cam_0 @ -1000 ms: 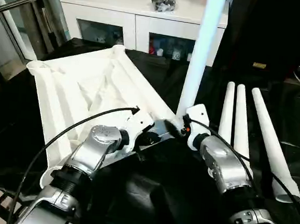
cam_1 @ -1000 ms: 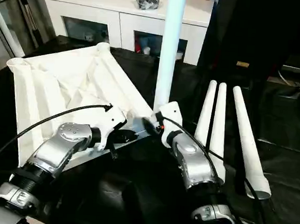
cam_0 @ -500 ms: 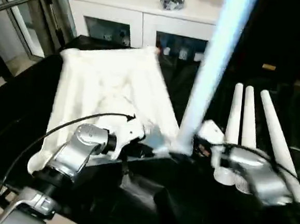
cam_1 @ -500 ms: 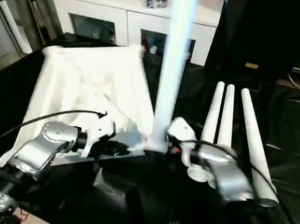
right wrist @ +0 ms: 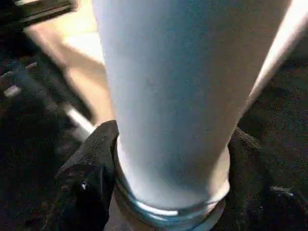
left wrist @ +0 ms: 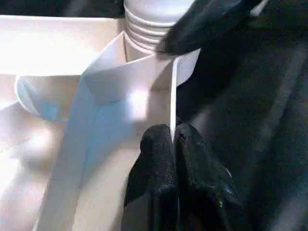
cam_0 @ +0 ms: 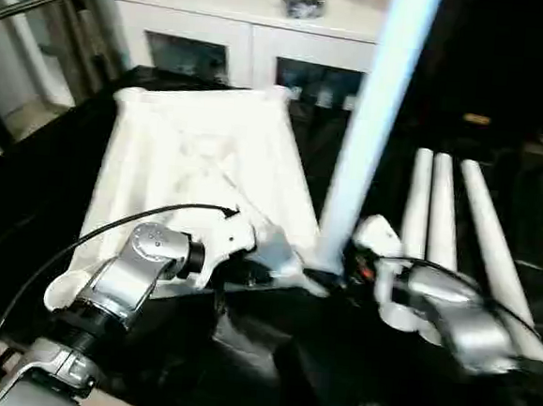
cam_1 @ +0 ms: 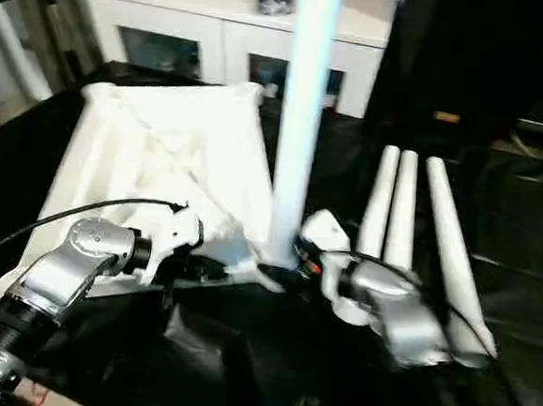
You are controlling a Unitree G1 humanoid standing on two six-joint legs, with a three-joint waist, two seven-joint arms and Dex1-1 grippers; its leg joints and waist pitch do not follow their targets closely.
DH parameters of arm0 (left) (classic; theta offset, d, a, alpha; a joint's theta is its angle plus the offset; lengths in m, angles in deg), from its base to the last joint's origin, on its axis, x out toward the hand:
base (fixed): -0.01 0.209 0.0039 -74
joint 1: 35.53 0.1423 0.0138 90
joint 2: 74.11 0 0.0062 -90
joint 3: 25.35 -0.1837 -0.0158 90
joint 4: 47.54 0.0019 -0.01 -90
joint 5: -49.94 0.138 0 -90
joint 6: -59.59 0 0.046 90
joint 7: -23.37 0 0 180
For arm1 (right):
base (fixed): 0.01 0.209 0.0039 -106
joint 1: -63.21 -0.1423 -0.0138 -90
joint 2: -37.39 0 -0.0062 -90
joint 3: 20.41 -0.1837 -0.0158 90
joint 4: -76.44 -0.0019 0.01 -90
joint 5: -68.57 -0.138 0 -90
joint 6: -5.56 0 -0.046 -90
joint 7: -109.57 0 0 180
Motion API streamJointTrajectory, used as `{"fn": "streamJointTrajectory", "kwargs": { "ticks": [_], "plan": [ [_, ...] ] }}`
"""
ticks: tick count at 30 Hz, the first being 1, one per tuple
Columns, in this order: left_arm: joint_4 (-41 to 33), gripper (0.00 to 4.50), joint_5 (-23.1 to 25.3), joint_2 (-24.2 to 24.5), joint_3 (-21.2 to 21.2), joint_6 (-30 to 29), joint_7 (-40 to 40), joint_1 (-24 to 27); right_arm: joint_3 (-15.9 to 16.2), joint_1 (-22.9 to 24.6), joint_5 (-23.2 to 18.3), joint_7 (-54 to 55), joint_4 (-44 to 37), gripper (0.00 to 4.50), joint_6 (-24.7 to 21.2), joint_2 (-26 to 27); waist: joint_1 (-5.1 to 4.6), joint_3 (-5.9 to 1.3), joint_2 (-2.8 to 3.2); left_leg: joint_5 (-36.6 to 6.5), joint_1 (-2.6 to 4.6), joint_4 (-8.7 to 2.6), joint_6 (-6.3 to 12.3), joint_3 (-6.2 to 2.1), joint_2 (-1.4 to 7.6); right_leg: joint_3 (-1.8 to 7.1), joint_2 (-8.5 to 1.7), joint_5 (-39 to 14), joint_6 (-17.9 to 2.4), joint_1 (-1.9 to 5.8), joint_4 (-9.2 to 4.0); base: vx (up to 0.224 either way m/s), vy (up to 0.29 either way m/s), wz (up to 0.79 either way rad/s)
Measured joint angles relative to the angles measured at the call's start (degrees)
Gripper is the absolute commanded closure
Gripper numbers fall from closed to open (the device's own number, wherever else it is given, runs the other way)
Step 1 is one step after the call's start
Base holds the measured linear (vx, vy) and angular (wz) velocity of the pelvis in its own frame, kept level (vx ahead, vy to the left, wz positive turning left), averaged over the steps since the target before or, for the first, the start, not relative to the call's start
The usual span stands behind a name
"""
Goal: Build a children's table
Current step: Rotate leg to tighten
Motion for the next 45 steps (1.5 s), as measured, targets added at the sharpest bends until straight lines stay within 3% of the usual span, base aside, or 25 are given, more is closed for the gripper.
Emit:
{"fn": "streamJointTrajectory", "kwargs": {
  "ticks": [1, 7, 10, 11, 13, 15, 20, 24, 30, 31, 35, 37, 45],
  "plan": [
    [0.6, 4.50, 0.7, -1.5, 0.5, -1.5, -2.9, -0.7, -0.9, -1.8, 1.0, 4.9, 2.8, 1.75, 0.1, 2.5, -0.36, 0.02, -0.03, 0.0, 0.02, 0.00, -0.02, -0.01, -0.01, 0.00, 0.00, -0.1, 0.2, -0.02, 0.00, 0.000, 0.000, 0.00],
    [2.6, 4.50, 1.5, -7.7, 2.0, -5.6, -12.4, -2.4, -3.9, -6.7, 2.8, 20.1, 9.8, 1.76, -0.2, 8.4, -0.26, 0.01, -0.03, 0.0, 0.06, -0.04, -0.03, -0.05, -0.02, -0.03, 0.00, -0.1, 0.2, -0.01, -0.01, 0.000, 0.000, 0.00],
    [2.8, 4.50, 1.6, -8.8, 2.1, -6.0, -14.1, -2.4, -4.3, -7.4, 3.4, 22.8, 11.5, 1.76, 1.1, 9.3, -0.21, 0.01, -0.03, 0.0, -0.01, -0.03, -0.03, -0.05, -0.02, -0.02, 0.00, -0.1, 0.2, 0.00, -0.02, 0.000, 0.000, 0.00],
    [2.8, 4.50, 1.6, -8.8, 2.1, -6.0, -14.1, -2.4, -4.3, -7.4, 3.4, 22.7, 11.6, 1.41, 1.5, 9.3, -0.20, 0.01, -0.02, 0.0, -0.02, -0.04, -0.03, -0.05, -0.03, -0.02, 0.00, -0.1, 0.2, 0.00, -0.02, 0.000, 0.000, 0.00],
    [2.6, 4.50, 1.6, -8.8, 1.9, -6.0, -14.0, -2.4, -4.5, -7.3, 3.3, 21.9, 11.9, 1.06, 2.2, 9.1, -0.14, 0.00, -0.02, 0.0, -0.05, -0.04, -0.02, -0.05, -0.03, -0.02, 0.00, 0.0, 0.0, -0.01, -0.02, 0.000, 0.000, 0.00],
    [2.4, 4.50, 1.6, -8.7, 1.7, -5.9, -13.6, -2.4, -4.2, -7.1, 3.6, 20.6, 11.8, 1.00, 2.7, 8.4, -0.03, 0.01, -0.03, 0.0, -0.07, -0.03, -0.02, -0.05, -0.02, -0.02, 0.00, 0.1, 0.0, -0.01, -0.02, 0.000, 0.000, 0.00],
    [0.7, 4.50, 1.4, -6.9, 0.7, -4.8, -10.4, -1.7, -3.0, -5.6, 3.5, 14.7, 10.0, 1.00, 4.7, 5.7, 0.36, 0.01, -0.02, 0.0, -0.12, -0.04, -0.02, -0.05, -0.02, -0.03, 0.00, 0.0, 0.1, -0.09, -0.07, 0.000, 0.000, 0.00],
    [-0.7, 4.50, 0.2, -3.5, -0.3, -2.4, -4.8, -0.7, -0.8, -2.0, 1.5, 4.0, 4.2, 1.00, 4.7, 0.4, 1.31, 0.02, 0.02, 0.0, -0.16, -0.01, 0.05, -0.05, -0.01, -0.05, 0.00, 0.0, 0.1, -0.12, -0.27, 0.000, 0.000, 0.00],
    [-1.5, 4.50, -0.8, -0.4, -0.9, -0.7, 1.6, 0.1, 0.9, 1.2, -0.8, -7.6, -1.4, 1.00, 3.4, -5.4, 1.43, 0.03, 0.02, 0.0, -0.14, 0.03, 0.10, -0.02, -0.01, -0.03, -0.02, 0.0, 0.1, -0.10, -0.25, 0.000, 0.000, 0.00],
    [-1.5, 4.50, -0.9, -0.1, -1.0, -0.4, 2.3, 0.2, 0.9, 1.5, -1.1, -8.6, -2.0, 1.26, 3.1, -5.9, 1.42, 0.03, 0.02, 0.0, -0.13, 0.03, 0.09, -0.02, 0.00, -0.03, -0.02, 0.0, 0.1, -0.10, -0.23, 0.000, 0.000, 0.00],
    [-2.1, 4.50, -1.9, 1.3, -1.8, -0.1, 5.3, 0.5, 1.3, 2.8, -2.3, -13.1, -5.3, 1.36, 0.4, -8.4, 1.49, 0.06, 0.08, 0.0, -0.12, 0.01, 0.08, -0.03, 0.00, -0.04, -0.02, 0.0, 0.1, -0.09, -0.19, 0.000, 0.000, 0.00],
    [-2.1, 4.50, -1.9, 1.4, -2.0, 0.1, 5.6, 0.5, 1.4, 2.9, -2.6, -13.6, -5.8, 1.62, -0.4, -8.7, 1.49, 0.05, 0.07, 0.0, -0.11, 0.02, 0.08, -0.03, 0.00, -0.03, -0.02, 0.0, 0.1, -0.07, -0.19, 0.000, 0.000, 0.00],
    [-2.1, 4.50, -1.9, 1.6, -2.0, 0.2, 5.9, 0.6, 1.3, 3.0, -2.6, -13.6, -6.1, 1.76, -1.3, -8.3, 1.39, 0.05, 0.07, 0.0, -0.11, 0.02, 0.08, -0.03, 0.00, -0.03, -0.01, 0.0, 0.0, -0.07, -0.19, 0.000, 0.000, 0.00]
  ]
}}
